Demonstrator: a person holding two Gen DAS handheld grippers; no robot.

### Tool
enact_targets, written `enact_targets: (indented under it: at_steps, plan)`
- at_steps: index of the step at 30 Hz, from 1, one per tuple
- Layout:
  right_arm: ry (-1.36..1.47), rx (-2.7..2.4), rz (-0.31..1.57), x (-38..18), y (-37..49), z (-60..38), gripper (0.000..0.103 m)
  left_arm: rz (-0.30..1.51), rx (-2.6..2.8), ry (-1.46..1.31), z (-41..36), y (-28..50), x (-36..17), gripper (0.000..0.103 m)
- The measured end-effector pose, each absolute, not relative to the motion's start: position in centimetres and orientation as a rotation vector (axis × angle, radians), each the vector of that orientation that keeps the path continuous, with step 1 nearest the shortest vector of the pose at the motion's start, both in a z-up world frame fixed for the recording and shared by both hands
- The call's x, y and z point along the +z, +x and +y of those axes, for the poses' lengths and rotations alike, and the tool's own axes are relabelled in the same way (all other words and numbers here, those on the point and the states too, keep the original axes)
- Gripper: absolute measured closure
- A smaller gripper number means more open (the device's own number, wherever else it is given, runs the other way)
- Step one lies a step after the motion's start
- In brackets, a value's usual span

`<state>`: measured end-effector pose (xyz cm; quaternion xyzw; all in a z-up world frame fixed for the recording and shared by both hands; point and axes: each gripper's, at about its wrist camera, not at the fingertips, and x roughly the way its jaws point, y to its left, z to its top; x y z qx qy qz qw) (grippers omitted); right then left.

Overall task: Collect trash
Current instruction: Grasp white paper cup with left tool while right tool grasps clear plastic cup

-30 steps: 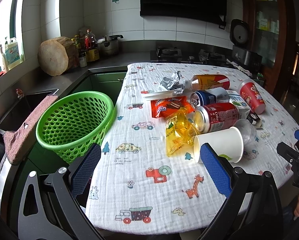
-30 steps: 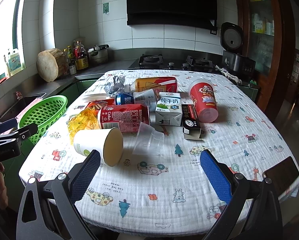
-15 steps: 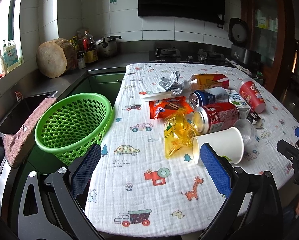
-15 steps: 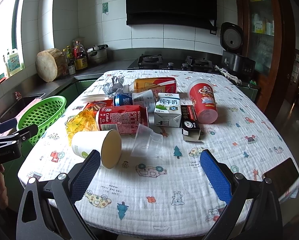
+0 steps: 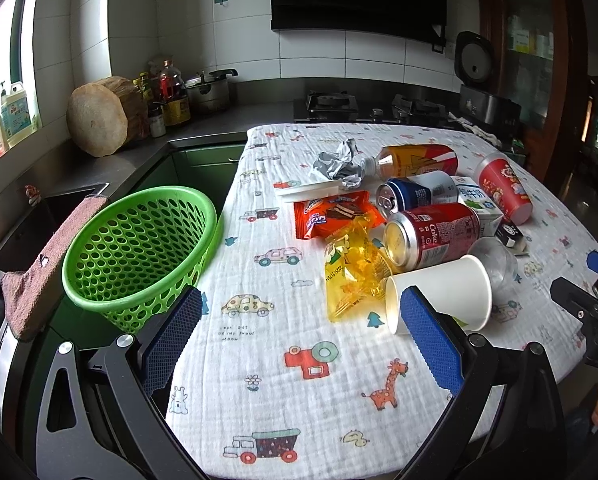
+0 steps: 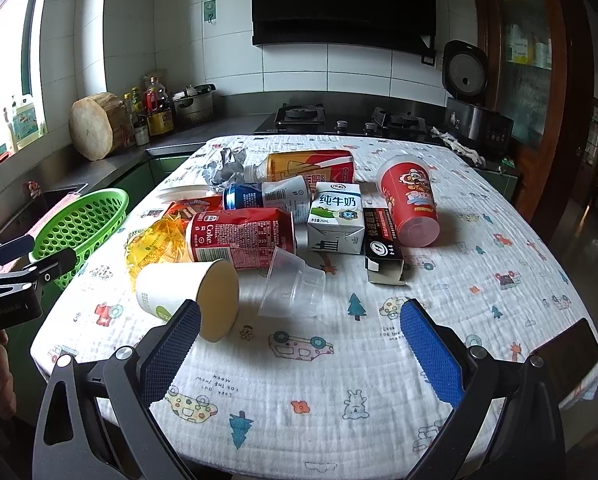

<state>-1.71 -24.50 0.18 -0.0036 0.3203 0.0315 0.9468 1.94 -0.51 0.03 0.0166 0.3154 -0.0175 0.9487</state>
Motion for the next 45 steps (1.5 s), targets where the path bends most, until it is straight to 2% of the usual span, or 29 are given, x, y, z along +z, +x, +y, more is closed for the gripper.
enact_targets:
  at_steps: [23, 45]
  plan:
    - [-0.024, 0.136, 0.704, -0.6, 1.9, -28.0, 0.006, 0.604, -0.244, 0.176, -2.8, 3.6, -0.6, 0.005]
    - [-0.518, 0.628, 0.822, -4.7, 8.0, -23.2, 0.007, 0.625, -0.664, 0.381, -5.5, 5.3, -1.7, 0.005]
